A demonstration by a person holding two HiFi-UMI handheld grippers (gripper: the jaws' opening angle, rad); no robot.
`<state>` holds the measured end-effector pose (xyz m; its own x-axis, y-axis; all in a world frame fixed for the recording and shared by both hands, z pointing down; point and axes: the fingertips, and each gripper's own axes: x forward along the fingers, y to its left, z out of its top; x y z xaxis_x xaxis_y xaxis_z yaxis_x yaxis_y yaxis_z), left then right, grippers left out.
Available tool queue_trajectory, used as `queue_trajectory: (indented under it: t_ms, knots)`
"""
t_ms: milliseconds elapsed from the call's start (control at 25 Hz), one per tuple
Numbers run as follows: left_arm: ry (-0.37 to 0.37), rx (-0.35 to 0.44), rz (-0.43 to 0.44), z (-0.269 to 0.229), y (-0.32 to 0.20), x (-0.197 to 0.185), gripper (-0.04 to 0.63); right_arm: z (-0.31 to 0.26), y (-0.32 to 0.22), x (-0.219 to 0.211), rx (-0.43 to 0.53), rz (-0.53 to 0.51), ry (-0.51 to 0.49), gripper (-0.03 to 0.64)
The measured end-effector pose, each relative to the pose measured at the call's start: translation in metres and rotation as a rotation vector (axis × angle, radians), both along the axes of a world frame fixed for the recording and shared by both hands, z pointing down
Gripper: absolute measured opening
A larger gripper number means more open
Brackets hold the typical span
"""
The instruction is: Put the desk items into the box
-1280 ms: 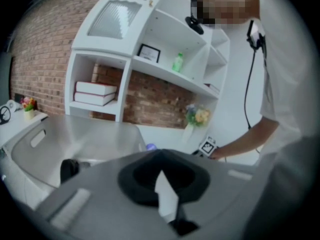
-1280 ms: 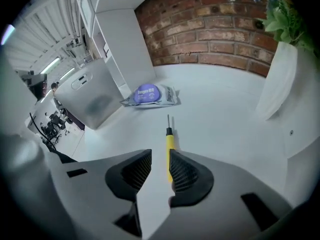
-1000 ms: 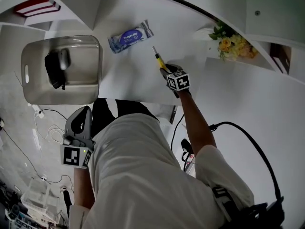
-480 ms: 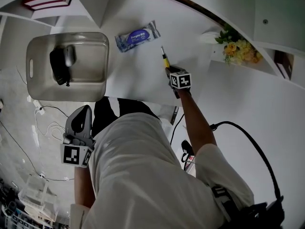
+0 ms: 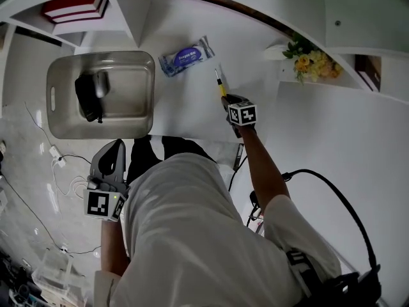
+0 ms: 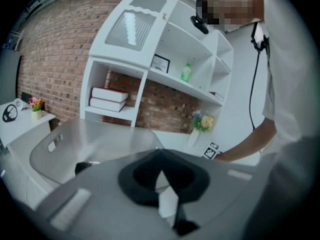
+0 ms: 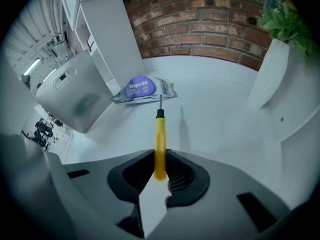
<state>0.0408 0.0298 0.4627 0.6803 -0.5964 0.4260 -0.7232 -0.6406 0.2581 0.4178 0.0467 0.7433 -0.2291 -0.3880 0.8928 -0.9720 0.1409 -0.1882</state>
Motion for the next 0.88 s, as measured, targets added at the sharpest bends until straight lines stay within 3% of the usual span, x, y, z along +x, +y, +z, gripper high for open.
queue_trajectory:
  t_ms: [360, 880]
  knots:
    - [0.007, 0.008, 0.06, 0.004, -0.006, -0.023, 0.003, -0.054, -0.008, -0.028, 0.088, 0.0, 0.004, 0.066]
    - [0.022, 0.02, 0.115, 0.004, -0.014, -0.05, 0.003, -0.135, -0.032, -0.114, 0.245, -0.084, -0.023, 0.066]
